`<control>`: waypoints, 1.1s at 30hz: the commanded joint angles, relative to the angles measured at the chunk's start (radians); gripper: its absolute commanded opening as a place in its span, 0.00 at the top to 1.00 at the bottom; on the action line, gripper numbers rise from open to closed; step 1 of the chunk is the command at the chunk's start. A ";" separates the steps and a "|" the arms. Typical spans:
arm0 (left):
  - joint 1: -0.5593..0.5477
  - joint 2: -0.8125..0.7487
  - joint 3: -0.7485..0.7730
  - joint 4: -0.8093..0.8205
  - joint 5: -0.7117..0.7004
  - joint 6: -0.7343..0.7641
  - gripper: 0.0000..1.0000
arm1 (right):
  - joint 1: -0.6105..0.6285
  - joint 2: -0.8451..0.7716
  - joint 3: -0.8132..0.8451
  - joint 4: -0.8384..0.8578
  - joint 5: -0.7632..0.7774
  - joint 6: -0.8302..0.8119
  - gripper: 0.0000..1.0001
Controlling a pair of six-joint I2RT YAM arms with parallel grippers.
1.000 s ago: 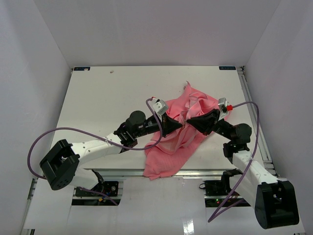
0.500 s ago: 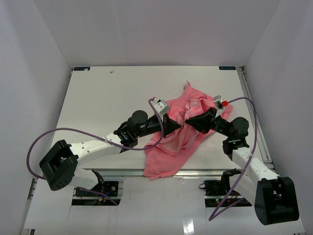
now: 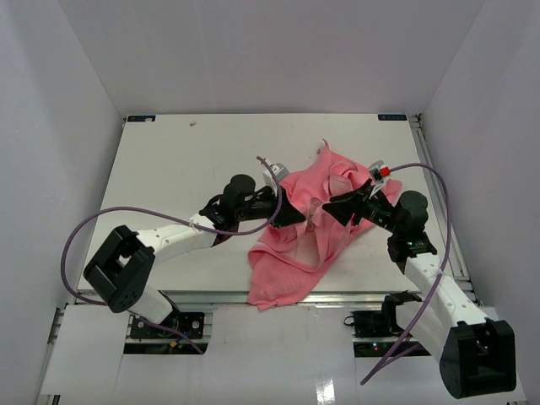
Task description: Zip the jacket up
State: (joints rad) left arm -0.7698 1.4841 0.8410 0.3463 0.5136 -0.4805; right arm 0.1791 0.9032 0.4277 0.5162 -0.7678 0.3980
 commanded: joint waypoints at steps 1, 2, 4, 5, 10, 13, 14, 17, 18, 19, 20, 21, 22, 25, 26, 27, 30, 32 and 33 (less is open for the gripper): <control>0.022 0.035 -0.005 0.034 0.130 -0.057 1.00 | 0.006 -0.061 0.095 -0.240 0.135 -0.140 0.44; 0.023 0.037 -0.001 0.028 0.132 -0.052 1.00 | 0.011 -0.072 0.121 -0.296 0.183 -0.184 0.43; 0.024 0.037 0.008 0.010 0.129 -0.044 1.00 | 0.046 -0.077 0.155 -0.394 0.298 -0.254 0.42; 0.026 0.037 0.010 0.005 0.126 -0.043 1.00 | 0.082 -0.075 0.190 -0.433 0.379 -0.279 0.42; 0.033 0.031 0.001 0.013 0.121 -0.042 1.00 | 0.286 -0.058 0.288 -0.607 0.581 -0.313 0.46; 0.035 0.025 -0.005 0.015 0.118 -0.040 1.00 | 0.347 -0.105 0.237 -0.559 0.523 -0.264 0.53; 0.035 0.023 -0.005 0.015 0.117 -0.041 1.00 | 0.359 -0.123 0.211 -0.549 0.517 -0.246 0.55; 0.035 0.027 -0.003 0.010 0.120 -0.043 1.00 | 0.419 -0.196 0.166 -0.542 0.563 -0.245 0.61; 0.035 0.029 -0.001 0.010 0.121 -0.043 1.00 | 0.433 -0.204 0.166 -0.558 0.592 -0.246 0.60; 0.036 0.037 0.001 0.008 0.121 -0.044 1.00 | 0.452 -0.209 0.167 -0.575 0.614 -0.244 0.59; 0.036 0.041 0.002 0.008 0.122 -0.045 1.00 | 0.463 -0.215 0.160 -0.581 0.621 -0.228 0.57; 0.035 0.044 0.002 0.009 0.123 -0.047 1.00 | 0.469 -0.222 0.149 -0.583 0.621 -0.204 0.54; 0.035 0.047 0.002 0.012 0.124 -0.048 1.00 | 0.484 -0.227 0.138 -0.576 0.612 -0.187 0.53; 0.036 0.048 -0.002 0.019 0.123 -0.052 1.00 | 0.510 -0.234 0.088 -0.529 0.593 -0.120 0.47; 0.037 0.049 -0.002 0.018 0.123 -0.052 1.00 | 0.519 -0.236 0.080 -0.528 0.616 -0.108 0.47; 0.037 0.051 -0.002 0.017 0.123 -0.052 1.00 | 0.524 -0.237 0.072 -0.528 0.633 -0.098 0.47; 0.035 0.052 0.008 0.006 0.120 -0.050 1.00 | 0.533 -0.245 0.045 -0.490 0.699 -0.075 0.47; 0.037 0.050 0.010 0.000 0.115 -0.049 1.00 | 0.533 -0.245 0.027 -0.473 0.716 -0.069 0.47; 0.037 0.049 0.010 -0.001 0.113 -0.049 1.00 | 0.535 -0.240 0.022 -0.462 0.720 -0.071 0.47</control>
State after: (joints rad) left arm -0.7406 1.5341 0.8410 0.3470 0.6288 -0.5319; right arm 0.7076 0.6735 0.4679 -0.0370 -0.1193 0.2889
